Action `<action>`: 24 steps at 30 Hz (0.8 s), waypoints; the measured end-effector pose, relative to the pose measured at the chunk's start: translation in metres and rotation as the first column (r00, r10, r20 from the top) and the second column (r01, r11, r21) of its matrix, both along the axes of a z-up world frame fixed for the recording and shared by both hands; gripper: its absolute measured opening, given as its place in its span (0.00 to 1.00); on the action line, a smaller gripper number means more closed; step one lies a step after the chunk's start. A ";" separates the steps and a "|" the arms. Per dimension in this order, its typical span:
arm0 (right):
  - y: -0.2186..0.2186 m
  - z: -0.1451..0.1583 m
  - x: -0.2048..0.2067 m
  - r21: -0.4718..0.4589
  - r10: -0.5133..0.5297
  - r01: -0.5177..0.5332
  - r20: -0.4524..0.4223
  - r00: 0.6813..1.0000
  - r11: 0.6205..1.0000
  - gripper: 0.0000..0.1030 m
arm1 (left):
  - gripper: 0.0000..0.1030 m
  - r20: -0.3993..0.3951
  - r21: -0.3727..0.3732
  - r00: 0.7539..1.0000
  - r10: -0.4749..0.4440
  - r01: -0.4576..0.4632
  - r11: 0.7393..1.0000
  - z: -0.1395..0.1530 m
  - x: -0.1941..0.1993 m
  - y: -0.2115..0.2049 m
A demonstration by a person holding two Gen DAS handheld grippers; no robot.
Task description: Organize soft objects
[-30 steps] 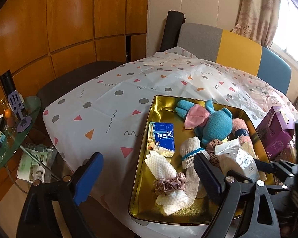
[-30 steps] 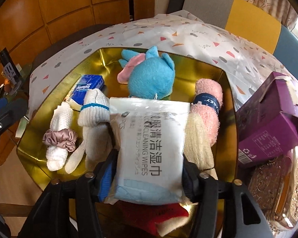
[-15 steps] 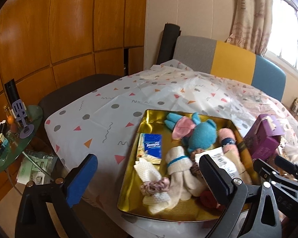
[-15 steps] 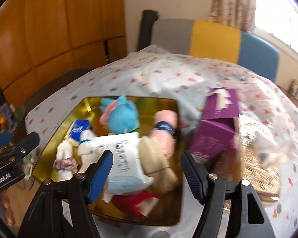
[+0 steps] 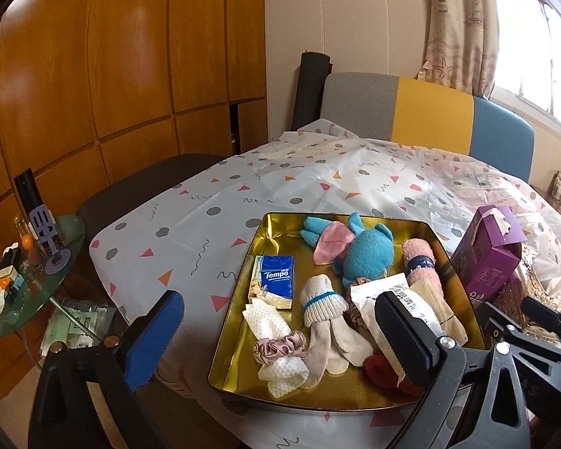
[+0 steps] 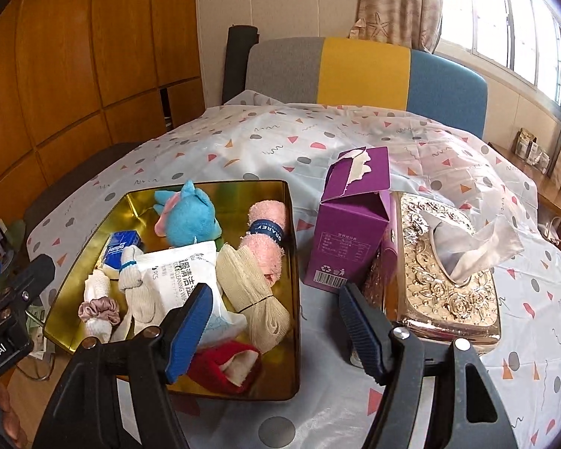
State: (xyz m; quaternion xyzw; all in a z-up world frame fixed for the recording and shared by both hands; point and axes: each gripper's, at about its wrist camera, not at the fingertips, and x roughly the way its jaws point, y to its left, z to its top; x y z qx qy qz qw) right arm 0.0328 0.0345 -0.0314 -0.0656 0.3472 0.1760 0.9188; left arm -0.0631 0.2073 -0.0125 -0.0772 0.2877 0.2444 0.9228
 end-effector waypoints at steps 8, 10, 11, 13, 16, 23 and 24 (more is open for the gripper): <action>0.002 -0.002 -0.001 0.000 -0.001 0.001 -0.001 1.000 1.000 0.69 | 1.00 -0.012 -0.011 1.000 0.003 -0.004 1.000 -0.002 0.000 0.003; 0.002 -0.002 -0.001 0.000 0.001 -0.001 -0.002 1.000 1.000 0.69 | 1.00 -0.015 -0.014 1.000 0.003 -0.003 1.000 -0.003 0.000 0.003; 0.001 -0.002 -0.001 -0.002 0.000 0.000 -0.001 1.000 1.000 0.69 | 1.00 -0.016 -0.016 1.000 0.002 -0.003 1.000 -0.004 0.000 0.003; 0.001 -0.002 -0.001 0.000 0.000 0.000 -0.004 1.000 1.000 0.69 | 1.00 -0.016 -0.019 1.000 0.002 -0.002 1.000 -0.004 -0.001 0.003; 0.001 -0.002 -0.001 -0.001 0.000 0.000 -0.007 1.000 1.000 0.69 | 1.00 -0.016 -0.020 1.000 0.003 -0.003 1.000 -0.004 -0.001 0.003; 0.002 -0.004 -0.001 -0.003 0.001 -0.001 -0.012 1.000 1.000 0.69 | 1.00 -0.018 -0.018 1.000 0.001 -0.002 1.000 -0.004 -0.002 0.003; 0.002 -0.005 -0.001 -0.003 0.000 0.000 -0.013 1.000 1.000 0.69 | 1.00 -0.017 -0.020 1.000 0.002 -0.003 1.000 -0.004 -0.002 0.003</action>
